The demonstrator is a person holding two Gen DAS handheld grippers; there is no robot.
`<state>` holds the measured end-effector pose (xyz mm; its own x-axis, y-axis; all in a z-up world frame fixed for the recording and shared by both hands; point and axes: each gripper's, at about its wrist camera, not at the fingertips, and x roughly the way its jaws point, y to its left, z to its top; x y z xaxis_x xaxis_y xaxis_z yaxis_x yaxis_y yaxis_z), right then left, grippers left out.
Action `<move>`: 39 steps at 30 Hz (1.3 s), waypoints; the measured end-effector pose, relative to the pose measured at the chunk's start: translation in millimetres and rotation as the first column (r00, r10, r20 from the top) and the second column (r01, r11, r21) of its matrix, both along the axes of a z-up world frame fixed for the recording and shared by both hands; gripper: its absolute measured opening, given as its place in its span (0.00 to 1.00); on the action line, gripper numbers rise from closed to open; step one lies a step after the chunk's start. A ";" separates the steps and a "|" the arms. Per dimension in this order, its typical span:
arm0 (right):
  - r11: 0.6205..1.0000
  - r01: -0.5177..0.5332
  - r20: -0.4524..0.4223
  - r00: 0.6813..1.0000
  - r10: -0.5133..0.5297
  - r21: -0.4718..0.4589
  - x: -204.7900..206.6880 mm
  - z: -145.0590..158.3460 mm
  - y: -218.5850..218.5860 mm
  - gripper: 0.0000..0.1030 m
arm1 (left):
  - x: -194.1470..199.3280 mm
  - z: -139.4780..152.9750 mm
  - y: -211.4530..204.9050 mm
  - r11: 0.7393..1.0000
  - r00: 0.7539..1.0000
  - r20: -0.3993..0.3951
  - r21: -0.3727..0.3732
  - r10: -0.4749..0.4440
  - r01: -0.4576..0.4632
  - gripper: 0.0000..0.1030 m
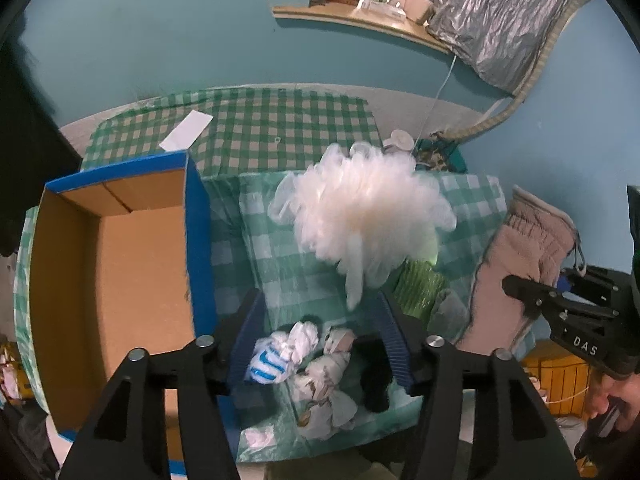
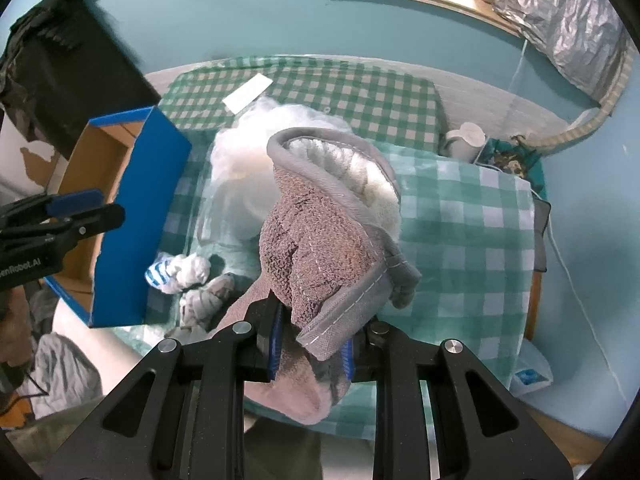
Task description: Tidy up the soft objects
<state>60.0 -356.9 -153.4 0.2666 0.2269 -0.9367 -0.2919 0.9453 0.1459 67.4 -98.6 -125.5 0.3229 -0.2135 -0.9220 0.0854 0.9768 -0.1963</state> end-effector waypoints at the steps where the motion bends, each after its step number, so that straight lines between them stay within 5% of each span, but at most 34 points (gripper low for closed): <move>1: 1.000 0.003 0.001 1.000 -0.003 0.000 0.2 0.4 -1.6 0.21 | 2.6 0.4 -2.7 1.000 1.000 0.007 0.001 -0.006 0.006 0.68; 8: 1.000 0.024 -0.004 1.000 -0.024 0.003 1.6 -0.9 -14.4 0.21 | 28.1 6.5 -29.7 0.997 0.994 0.074 -0.022 -0.078 0.080 0.87; 17: 0.997 0.077 -0.018 0.997 -0.077 0.008 6.2 -5.8 -41.1 0.21 | 72.7 -19.5 -70.9 0.963 0.963 0.039 0.056 -0.267 0.265 0.88; 24: 0.991 0.134 -0.035 0.990 -0.134 0.009 8.6 -8.7 -64.0 0.21 | 100.4 -57.2 -96.5 0.890 0.899 -0.048 0.125 -0.436 0.438 0.88; 35: 0.974 0.225 -0.073 0.972 -0.224 0.004 7.4 -16.2 -88.1 0.21 | 113.9 -116.6 -140.6 0.712 0.763 -0.193 0.275 -0.617 0.646 1.00; 39: 0.971 0.237 -0.078 0.969 -0.236 0.007 8.5 -16.0 -88.2 0.21 | 112.1 -126.8 -146.2 0.688 0.747 -0.199 0.296 -0.634 0.663 1.00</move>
